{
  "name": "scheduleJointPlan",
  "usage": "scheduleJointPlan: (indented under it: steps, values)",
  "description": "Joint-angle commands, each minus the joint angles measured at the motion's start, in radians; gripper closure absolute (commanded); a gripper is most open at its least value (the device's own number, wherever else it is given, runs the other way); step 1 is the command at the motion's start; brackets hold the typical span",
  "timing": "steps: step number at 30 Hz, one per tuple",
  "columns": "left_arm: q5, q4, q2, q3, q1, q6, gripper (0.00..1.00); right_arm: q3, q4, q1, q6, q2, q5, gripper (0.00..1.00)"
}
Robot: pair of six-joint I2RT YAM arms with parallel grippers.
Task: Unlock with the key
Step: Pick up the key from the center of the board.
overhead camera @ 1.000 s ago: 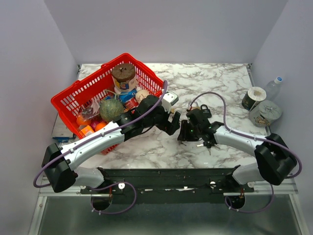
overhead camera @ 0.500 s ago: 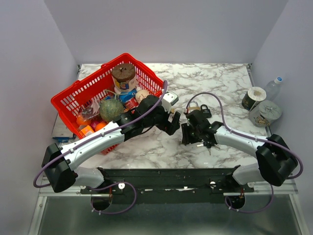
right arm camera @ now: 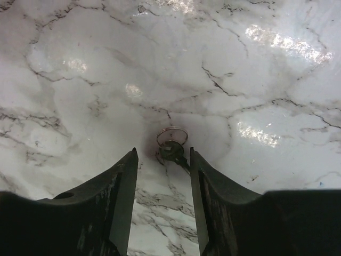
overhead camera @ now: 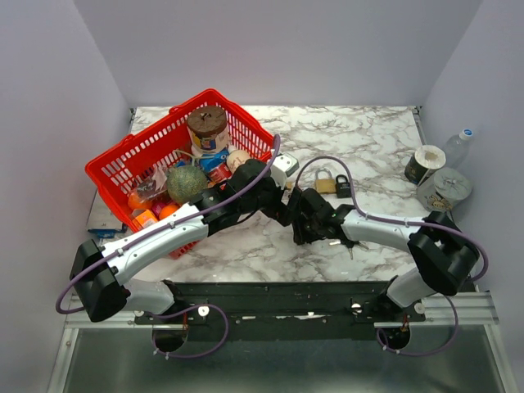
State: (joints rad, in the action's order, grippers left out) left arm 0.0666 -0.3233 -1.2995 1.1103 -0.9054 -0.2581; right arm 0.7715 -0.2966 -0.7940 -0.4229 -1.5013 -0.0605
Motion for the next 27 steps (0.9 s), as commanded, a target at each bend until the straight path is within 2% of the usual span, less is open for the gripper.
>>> scheduleJointPlan:
  steps: [1, 5, 8, 13, 17, 27]
  values:
    - [-0.011, 0.006, 0.017, 0.0, -0.004, 0.01, 0.01, 0.046, 0.033, -0.047, -0.073, -0.066, -0.137, 0.49]
    - [-0.016, 0.003, 0.02, 0.0, -0.004, 0.01, 0.01, 0.087, -0.056, -0.085, -0.138, -0.12, -0.267, 0.53]
    - [-0.017, 0.003, 0.026, 0.0, -0.004, 0.01, 0.01, 0.095, -0.093, -0.1, -0.171, -0.135, -0.308, 0.6]
    - [-0.022, 0.003, 0.032, -0.001, -0.004, 0.008, 0.01, 0.069, -0.111, -0.102, -0.214, -0.12, -0.314, 0.65]
    - [-0.033, 0.012, 0.043, -0.007, -0.004, 0.005, 0.01, 0.051, -0.115, -0.102, -0.232, -0.102, -0.306, 0.76]
    - [-0.076, 0.024, 0.068, -0.023, -0.004, 0.003, 0.01, 0.04, -0.116, -0.102, -0.246, -0.048, -0.309, 0.95]
